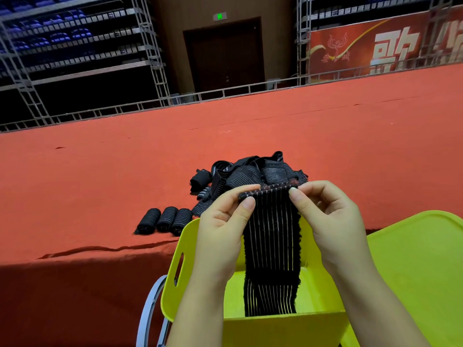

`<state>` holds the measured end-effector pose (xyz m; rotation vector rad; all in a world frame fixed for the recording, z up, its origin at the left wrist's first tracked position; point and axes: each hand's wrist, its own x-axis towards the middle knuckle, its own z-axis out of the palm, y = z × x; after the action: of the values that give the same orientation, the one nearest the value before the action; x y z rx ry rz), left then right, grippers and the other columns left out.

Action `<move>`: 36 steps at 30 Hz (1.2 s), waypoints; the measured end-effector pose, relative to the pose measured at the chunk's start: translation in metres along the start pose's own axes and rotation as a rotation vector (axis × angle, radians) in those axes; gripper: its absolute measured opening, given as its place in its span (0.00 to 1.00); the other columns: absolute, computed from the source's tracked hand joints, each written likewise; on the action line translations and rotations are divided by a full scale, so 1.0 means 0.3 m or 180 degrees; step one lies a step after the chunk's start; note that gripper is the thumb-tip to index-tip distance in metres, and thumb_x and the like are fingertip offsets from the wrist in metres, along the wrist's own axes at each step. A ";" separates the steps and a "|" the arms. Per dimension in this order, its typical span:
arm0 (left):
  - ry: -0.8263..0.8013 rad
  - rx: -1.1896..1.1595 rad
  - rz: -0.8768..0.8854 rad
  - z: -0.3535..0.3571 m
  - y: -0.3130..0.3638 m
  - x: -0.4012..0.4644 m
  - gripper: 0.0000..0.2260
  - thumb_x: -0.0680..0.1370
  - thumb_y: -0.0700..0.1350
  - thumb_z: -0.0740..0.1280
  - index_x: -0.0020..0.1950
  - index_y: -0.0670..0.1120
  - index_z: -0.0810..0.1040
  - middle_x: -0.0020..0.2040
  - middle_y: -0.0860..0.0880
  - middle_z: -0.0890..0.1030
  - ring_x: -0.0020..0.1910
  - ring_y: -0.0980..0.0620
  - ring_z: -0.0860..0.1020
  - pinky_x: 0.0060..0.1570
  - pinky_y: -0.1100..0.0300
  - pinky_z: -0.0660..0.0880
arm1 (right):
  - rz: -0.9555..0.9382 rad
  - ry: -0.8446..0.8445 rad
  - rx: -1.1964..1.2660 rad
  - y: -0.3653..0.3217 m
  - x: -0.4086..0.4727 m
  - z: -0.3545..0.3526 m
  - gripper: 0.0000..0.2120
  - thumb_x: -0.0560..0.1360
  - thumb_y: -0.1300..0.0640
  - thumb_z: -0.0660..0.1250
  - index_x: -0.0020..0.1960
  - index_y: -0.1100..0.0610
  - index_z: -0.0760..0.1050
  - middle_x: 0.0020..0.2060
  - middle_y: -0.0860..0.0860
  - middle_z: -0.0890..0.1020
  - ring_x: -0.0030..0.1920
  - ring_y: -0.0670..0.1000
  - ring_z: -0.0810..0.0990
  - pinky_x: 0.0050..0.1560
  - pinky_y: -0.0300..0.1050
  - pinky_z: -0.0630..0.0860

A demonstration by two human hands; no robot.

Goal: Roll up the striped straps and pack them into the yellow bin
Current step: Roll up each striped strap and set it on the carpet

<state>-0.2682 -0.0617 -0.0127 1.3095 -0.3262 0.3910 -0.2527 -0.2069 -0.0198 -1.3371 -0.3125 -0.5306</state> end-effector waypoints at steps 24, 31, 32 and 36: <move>-0.0352 -0.0097 -0.0478 -0.012 0.021 -0.005 0.10 0.72 0.43 0.68 0.48 0.53 0.86 0.47 0.50 0.85 0.48 0.54 0.82 0.46 0.61 0.79 | -0.0098 -0.0792 -0.0251 -0.049 0.030 -0.050 0.09 0.72 0.68 0.69 0.42 0.54 0.81 0.36 0.47 0.84 0.38 0.42 0.80 0.42 0.33 0.74; -0.0574 -0.0057 -0.0844 -0.022 0.048 -0.026 0.13 0.71 0.44 0.64 0.48 0.55 0.86 0.41 0.52 0.84 0.35 0.57 0.81 0.34 0.64 0.77 | -0.0044 -0.0890 -0.0105 -0.056 0.021 -0.063 0.10 0.69 0.68 0.70 0.40 0.54 0.83 0.34 0.45 0.83 0.36 0.40 0.80 0.36 0.29 0.72; -0.0560 -0.0118 -0.0866 -0.019 0.050 -0.028 0.12 0.71 0.43 0.64 0.48 0.53 0.86 0.40 0.52 0.84 0.33 0.58 0.80 0.32 0.65 0.77 | -0.0017 -0.0946 -0.0072 -0.061 0.023 -0.068 0.10 0.68 0.68 0.71 0.40 0.54 0.83 0.34 0.45 0.83 0.35 0.39 0.79 0.34 0.28 0.72; -0.0474 -0.0474 -0.0996 -0.021 0.042 -0.028 0.12 0.70 0.40 0.65 0.49 0.47 0.84 0.40 0.48 0.84 0.30 0.57 0.79 0.28 0.68 0.75 | -0.0180 -0.1092 -0.0217 -0.060 0.027 -0.087 0.12 0.65 0.65 0.73 0.40 0.48 0.85 0.41 0.47 0.85 0.42 0.42 0.82 0.43 0.30 0.75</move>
<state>-0.2812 -0.0538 -0.0070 1.2211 -0.2640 0.0048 -0.2577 -0.2362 -0.0063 -1.4891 -0.6196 -0.3591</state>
